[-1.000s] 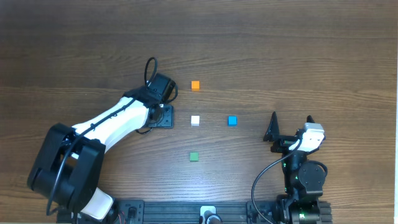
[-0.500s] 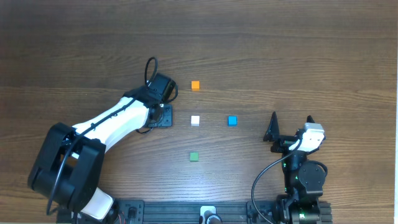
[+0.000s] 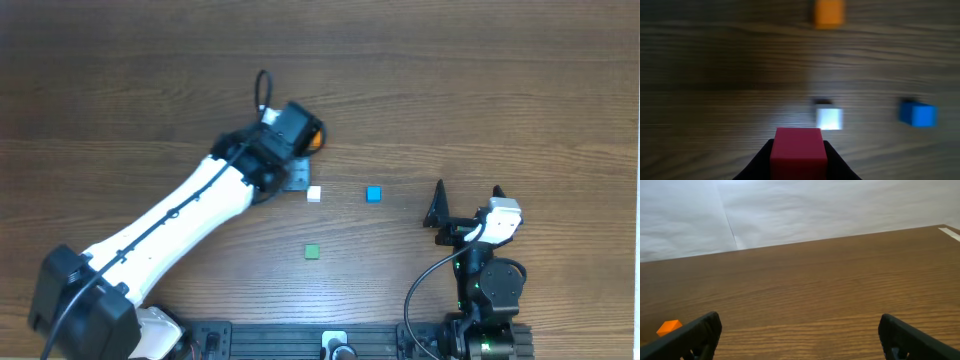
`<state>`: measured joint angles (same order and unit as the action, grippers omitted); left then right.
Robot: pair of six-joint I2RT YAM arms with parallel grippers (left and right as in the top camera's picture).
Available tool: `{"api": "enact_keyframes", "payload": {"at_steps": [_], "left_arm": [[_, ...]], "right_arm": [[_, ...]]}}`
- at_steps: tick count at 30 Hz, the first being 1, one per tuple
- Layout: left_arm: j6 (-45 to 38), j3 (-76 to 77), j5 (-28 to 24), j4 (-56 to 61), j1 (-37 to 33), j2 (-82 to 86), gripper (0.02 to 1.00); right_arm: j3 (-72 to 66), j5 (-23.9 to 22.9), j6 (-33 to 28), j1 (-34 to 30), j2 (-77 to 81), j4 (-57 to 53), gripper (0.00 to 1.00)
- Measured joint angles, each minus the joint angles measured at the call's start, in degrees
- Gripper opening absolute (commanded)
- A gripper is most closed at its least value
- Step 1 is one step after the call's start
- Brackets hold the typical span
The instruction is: Stack Cubes
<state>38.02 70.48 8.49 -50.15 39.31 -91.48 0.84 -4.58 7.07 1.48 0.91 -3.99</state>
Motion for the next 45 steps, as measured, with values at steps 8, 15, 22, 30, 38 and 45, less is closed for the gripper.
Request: {"api": "enact_keyframes", "payload": {"at_steps": [8, 15, 22, 30, 38, 45], "left_arm": [[4.0, 1.3, 0.1, 2.4, 5.0, -8.7, 0.152], [5.2, 1.3, -0.1, 3.2, 5.0, -11.0, 0.152], [5.4, 1.3, -0.3, 4.4, 5.0, -12.6, 0.152], [5.4, 1.3, -1.0, 5.8, 5.2, -13.9, 0.152], [5.4, 1.3, -1.2, 6.7, 5.3, -15.9, 0.154], [5.4, 1.3, -1.2, 6.7, 5.3, -16.5, 0.161]], "right_arm": [[0.0, 0.0, 0.0, 0.0, 0.0, 0.0, 0.991], [0.0, 0.0, 0.0, 0.0, 0.0, 0.0, 0.993], [0.0, 0.0, 0.0, 0.0, 0.0, 0.0, 0.993], [0.0, 0.0, 0.0, 0.0, 0.0, 0.0, 0.991], [0.0, 0.0, 0.0, 0.0, 0.0, 0.0, 0.993], [0.0, 0.0, 0.0, 0.0, 0.0, 0.0, 0.991]]}}
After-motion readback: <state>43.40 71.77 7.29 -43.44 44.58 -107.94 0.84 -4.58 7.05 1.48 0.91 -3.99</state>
